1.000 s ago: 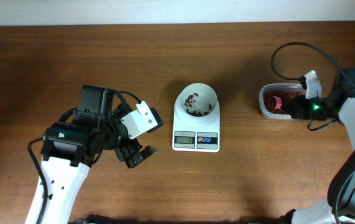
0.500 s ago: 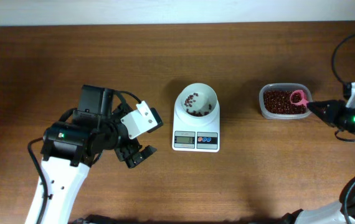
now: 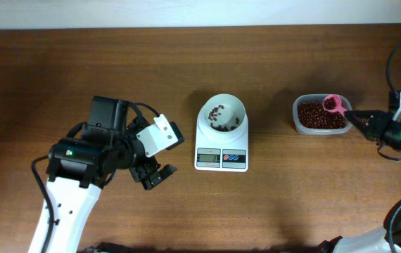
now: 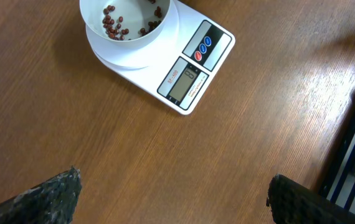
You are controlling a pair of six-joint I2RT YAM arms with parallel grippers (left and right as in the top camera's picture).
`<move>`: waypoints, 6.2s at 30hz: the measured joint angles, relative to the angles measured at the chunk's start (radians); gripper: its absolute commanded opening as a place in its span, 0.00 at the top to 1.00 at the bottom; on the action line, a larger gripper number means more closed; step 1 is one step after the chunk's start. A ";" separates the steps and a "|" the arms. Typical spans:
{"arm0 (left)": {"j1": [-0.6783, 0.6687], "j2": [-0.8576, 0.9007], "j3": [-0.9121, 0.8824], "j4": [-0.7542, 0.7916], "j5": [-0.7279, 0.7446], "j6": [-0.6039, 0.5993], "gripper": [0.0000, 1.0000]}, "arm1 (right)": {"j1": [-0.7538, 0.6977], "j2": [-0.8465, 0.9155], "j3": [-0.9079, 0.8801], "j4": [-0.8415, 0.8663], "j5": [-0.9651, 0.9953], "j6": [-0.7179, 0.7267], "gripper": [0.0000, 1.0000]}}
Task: Scoop and weigh 50g on scale
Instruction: 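Lift the filled scoop out of the bean tub with the right gripper, then carry the filled scoop over the bowl on the scale, then tilt the scoop with the right gripper to pour beans into the bowl, then return the scoop to the bean tub and dip it into the beans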
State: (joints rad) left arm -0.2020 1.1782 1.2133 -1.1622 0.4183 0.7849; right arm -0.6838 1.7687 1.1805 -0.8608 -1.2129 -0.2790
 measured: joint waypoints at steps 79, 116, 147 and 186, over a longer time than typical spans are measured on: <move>0.000 0.000 0.000 0.000 0.000 0.000 0.01 | 0.718 0.000 -0.001 0.369 0.227 0.110 0.96; 0.000 0.000 0.000 0.000 0.000 0.000 0.01 | 0.877 -0.140 -0.001 0.335 0.586 -0.110 0.96; 0.000 0.000 0.000 0.000 0.000 0.000 0.01 | 1.041 -0.208 0.000 0.315 0.939 -0.124 0.96; 0.000 0.000 0.000 0.000 0.000 0.000 0.01 | 0.286 -0.124 0.024 0.063 0.918 -0.150 0.96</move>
State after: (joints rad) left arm -0.2020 1.1782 1.2133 -1.1622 0.4183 0.7849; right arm -0.3977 1.6451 1.2041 -0.7979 -0.2951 -0.4294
